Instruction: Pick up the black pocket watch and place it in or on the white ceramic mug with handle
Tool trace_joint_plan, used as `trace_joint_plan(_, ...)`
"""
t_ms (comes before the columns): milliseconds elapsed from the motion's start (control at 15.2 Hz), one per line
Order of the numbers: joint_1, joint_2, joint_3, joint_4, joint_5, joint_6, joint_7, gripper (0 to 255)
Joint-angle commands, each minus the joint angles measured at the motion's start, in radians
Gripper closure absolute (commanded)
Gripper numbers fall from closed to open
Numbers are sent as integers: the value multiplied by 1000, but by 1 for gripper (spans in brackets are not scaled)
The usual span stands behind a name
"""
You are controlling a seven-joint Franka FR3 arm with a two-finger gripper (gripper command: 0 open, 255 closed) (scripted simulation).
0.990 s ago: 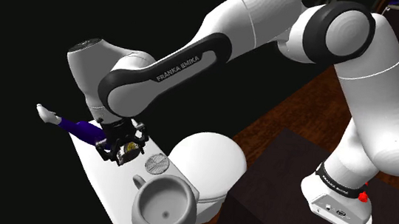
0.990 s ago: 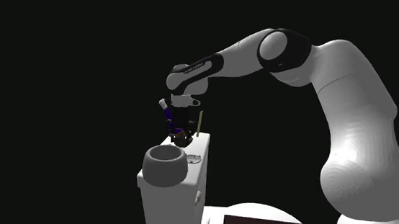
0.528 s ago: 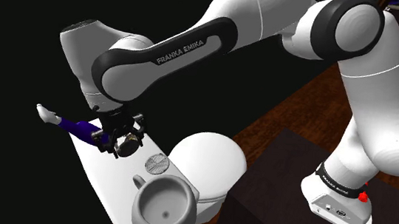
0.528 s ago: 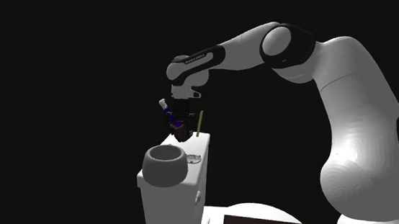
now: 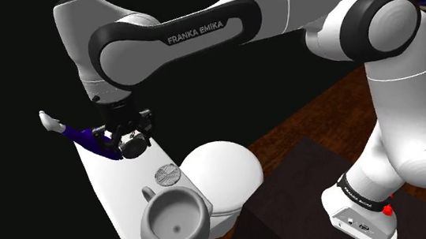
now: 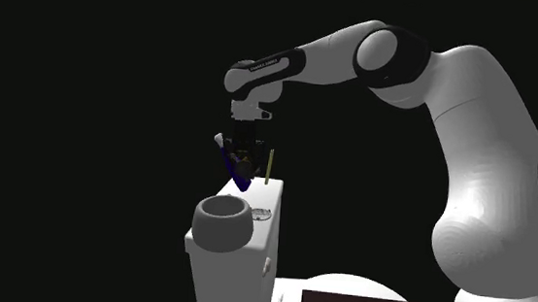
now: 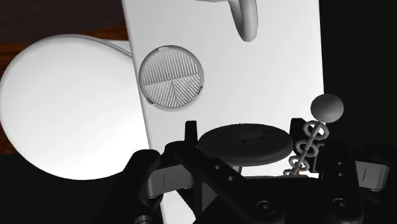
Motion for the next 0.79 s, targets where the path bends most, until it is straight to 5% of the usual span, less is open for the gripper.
trace_joint_plan(0, 0, -5, 2, 21, 3, -25, -4, 255)
trace_joint_plan(462, 9, -17, 7, 92, 10, -105, -8, 255)
trace_joint_plan(726, -9, -137, 42, -126, 51, -4, 46, 255)
